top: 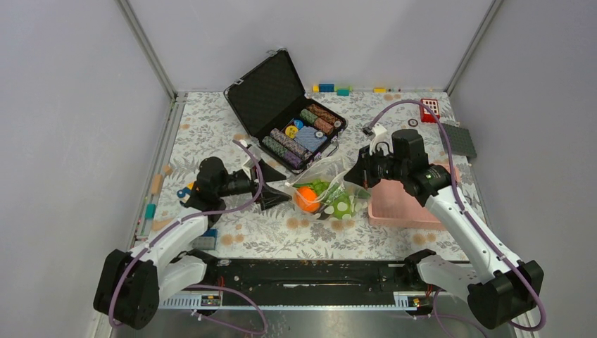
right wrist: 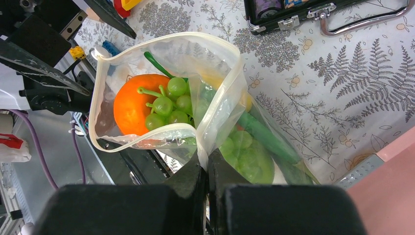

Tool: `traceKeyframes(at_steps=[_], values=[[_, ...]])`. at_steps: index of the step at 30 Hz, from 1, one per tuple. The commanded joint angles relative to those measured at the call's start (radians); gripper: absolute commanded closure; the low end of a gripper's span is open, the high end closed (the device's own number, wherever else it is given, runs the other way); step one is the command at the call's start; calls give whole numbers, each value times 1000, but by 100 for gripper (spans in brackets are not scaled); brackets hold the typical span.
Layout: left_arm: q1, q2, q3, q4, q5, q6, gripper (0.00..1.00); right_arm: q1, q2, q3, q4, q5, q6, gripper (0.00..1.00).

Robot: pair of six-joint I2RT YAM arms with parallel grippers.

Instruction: Place the food in the zip-top bag and seal the zipper

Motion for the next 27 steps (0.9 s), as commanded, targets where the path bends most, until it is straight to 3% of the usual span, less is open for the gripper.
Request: traceKeyframes(at_steps=[1,6,11,20,22,26,27], values=[[5,53,19,140,84,-12,20,-12,-9,3,16,-28,-6,100],[6,76,4,173,70,-15,26,-17,-11,2,16,-21,0,100],[5,118,7,219,91,-37,48,-19,-16,-9,15,-19,8,100],[4,139,-10,272,103,-55,52,-25,-19,-6,16,-6,17,100],[3,155,-10,293,115,-74,60,-28,-20,-6,15,1,24,100],[4,167,-5,332,132,-114,96,-38,-27,-10,17,22,39,100],[4,159,-1,325,131,-114,100,-41,-31,-11,16,24,39,100]])
